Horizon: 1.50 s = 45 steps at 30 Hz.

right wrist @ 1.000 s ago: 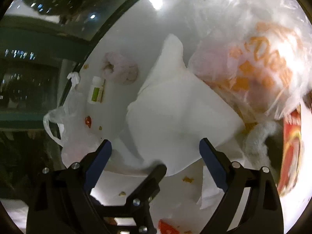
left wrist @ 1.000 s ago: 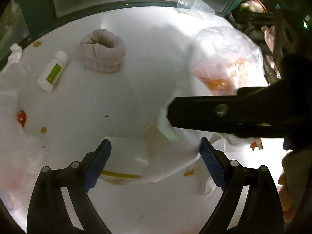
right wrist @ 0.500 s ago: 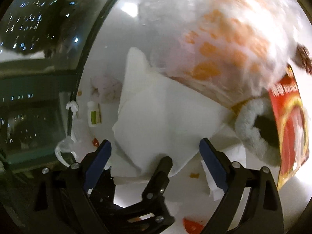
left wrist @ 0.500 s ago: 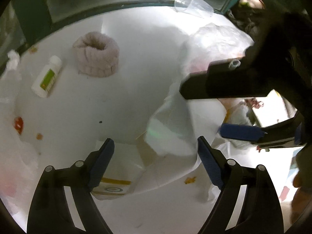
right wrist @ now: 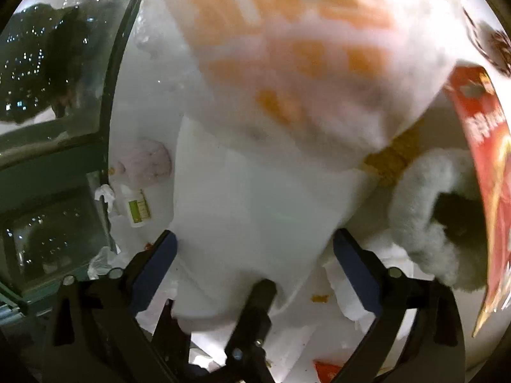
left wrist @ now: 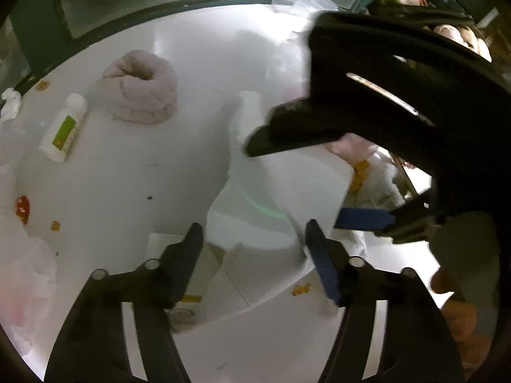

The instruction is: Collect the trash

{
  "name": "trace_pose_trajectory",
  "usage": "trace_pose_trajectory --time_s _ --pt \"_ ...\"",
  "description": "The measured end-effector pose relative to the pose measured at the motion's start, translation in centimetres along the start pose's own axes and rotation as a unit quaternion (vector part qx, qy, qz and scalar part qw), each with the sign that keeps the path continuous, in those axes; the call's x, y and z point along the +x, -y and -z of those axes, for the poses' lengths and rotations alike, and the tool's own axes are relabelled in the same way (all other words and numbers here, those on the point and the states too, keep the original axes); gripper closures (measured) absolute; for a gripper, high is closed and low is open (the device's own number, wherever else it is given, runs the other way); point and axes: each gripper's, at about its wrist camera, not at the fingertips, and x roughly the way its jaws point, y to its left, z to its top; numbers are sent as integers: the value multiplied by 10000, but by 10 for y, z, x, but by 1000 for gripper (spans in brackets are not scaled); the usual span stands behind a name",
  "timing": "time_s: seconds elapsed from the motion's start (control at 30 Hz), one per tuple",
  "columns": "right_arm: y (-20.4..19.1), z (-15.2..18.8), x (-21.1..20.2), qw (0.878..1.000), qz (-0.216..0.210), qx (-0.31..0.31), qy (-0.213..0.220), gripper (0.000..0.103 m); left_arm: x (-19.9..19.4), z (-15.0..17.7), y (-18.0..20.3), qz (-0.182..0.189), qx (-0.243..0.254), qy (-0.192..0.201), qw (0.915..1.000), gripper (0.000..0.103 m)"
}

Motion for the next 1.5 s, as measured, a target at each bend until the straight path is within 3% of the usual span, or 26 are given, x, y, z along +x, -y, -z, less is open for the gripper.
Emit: trace_pose_trajectory --time_s 0.07,0.1,0.27,0.3,0.33,0.4,0.5,0.63,0.8,1.0,1.27,1.5 --pt "-5 2 1 9997 113 -222 3 7 0 0 -2 104 -62 -59 9999 48" --pt "-7 3 1 9990 114 -421 27 8 -2 -1 -1 326 -128 -28 9994 64" --pt "-5 3 -2 9981 90 -609 21 14 -4 -4 7 249 17 -86 9997 72" --pt "-4 2 -4 9983 69 -580 59 32 -6 -4 2 276 -150 -80 9995 73" --pt "1 2 -6 9985 46 -550 68 65 -8 -4 -3 249 -246 -47 9994 78" --pt "14 1 -7 9988 -314 -375 -76 66 -10 -4 -6 281 -311 -114 9991 79" --pt "15 5 -10 9979 -427 -485 -94 67 -18 1 -1 224 -122 -171 9995 82" --pt "9 11 -25 9955 -661 -679 28 67 -37 -1 -3 386 -341 -10 9987 84" --pt "8 21 -50 9943 -736 -746 196 67 -51 -2 30 336 -128 83 9993 84" --pt "13 45 -91 9916 -821 -868 493 67 -91 24 54 479 19 263 9985 84" --pt "71 90 -163 9880 -897 -670 1062 67 -114 43 138 767 601 338 9947 84" --pt "120 122 -212 9811 -1039 -281 1607 67 -122 57 213 1078 1187 355 9864 84"
